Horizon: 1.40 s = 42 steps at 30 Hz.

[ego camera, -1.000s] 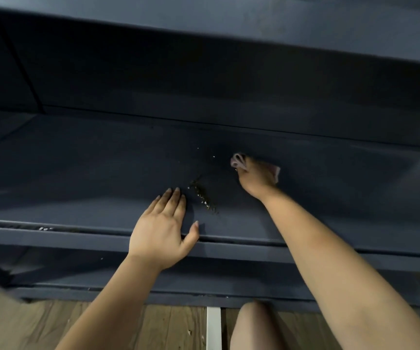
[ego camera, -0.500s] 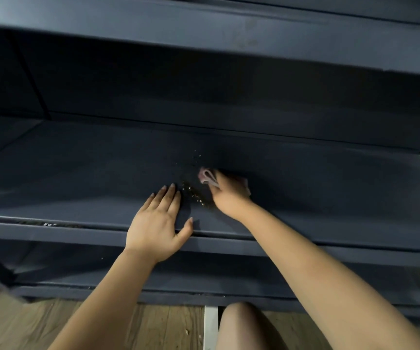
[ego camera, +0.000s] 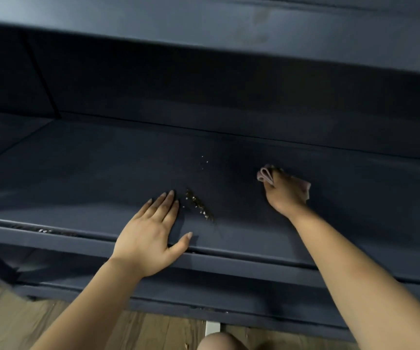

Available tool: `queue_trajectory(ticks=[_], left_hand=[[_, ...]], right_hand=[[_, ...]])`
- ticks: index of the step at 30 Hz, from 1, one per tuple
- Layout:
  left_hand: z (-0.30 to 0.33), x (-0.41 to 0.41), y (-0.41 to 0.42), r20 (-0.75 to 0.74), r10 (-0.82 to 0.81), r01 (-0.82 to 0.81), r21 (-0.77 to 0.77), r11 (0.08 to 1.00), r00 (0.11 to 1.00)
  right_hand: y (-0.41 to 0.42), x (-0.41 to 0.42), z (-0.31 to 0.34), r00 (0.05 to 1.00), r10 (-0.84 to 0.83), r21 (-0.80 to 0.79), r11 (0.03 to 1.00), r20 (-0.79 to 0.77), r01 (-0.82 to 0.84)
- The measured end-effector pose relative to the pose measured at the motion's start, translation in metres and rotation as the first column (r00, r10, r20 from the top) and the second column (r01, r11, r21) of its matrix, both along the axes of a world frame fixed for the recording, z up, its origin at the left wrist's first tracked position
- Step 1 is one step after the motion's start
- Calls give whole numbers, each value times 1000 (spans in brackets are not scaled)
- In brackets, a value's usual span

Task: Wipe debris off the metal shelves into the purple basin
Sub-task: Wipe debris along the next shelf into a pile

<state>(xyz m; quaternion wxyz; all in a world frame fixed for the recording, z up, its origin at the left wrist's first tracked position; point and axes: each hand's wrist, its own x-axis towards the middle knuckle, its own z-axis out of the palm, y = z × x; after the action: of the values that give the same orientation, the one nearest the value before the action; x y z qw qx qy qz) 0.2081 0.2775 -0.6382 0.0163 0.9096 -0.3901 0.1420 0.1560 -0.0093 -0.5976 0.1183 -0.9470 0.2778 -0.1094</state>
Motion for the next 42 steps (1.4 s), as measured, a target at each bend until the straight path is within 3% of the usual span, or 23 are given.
queue_trajectory(ticks=[4, 9, 12, 14, 16, 18, 22, 27, 29, 32, 36, 42], left_hand=[[-1, 1, -1, 18, -7, 7, 2, 1000, 1000], [0, 1, -2, 15, -14, 14, -10, 1000, 1000], [1, 0, -2, 11, -13, 13, -12, 1000, 1000], [1, 0, -2, 11, -13, 14, -14, 1000, 1000], [1, 1, -2, 8, -14, 14, -10, 1000, 1000], [0, 2, -1, 1, -15, 15, -8, 1000, 1000], [-1, 1, 0, -11, -15, 15, -16, 1000, 1000], [-1, 2, -2, -8, -23, 23, -32, 999, 1000], [-1, 2, -2, -8, -23, 23, -35, 999, 1000], [-2, 3, -1, -10, -24, 24, -37, 999, 1000], [-1, 2, -2, -18, -21, 20, -36, 999, 1000], [1, -1, -2, -26, -6, 5, -29, 1000, 1000]], right_hand=[[44, 33, 0, 978, 205, -65, 977, 46, -202], [107, 47, -1, 883, 467, 84, 879, 45, -469], [101, 42, 1, 868, 495, 149, 857, 31, -494], [80, 32, 1, 872, 481, 83, 869, 89, -488], [52, 22, -1, 885, 406, -76, 914, 227, -399], [17, 15, -2, 935, 224, -135, 972, 275, -193], [-40, 12, -5, 991, -114, 0, 993, 67, 114], [-40, 47, 2, 993, -117, 88, 989, -18, 119], [-23, 67, 4, 997, -54, 49, 997, -58, 57], [22, 90, 4, 984, 173, 63, 983, -46, -170], [80, 89, 0, 880, 467, 212, 855, 85, -474], [98, 74, -9, 796, 595, 236, 762, 111, -603]])
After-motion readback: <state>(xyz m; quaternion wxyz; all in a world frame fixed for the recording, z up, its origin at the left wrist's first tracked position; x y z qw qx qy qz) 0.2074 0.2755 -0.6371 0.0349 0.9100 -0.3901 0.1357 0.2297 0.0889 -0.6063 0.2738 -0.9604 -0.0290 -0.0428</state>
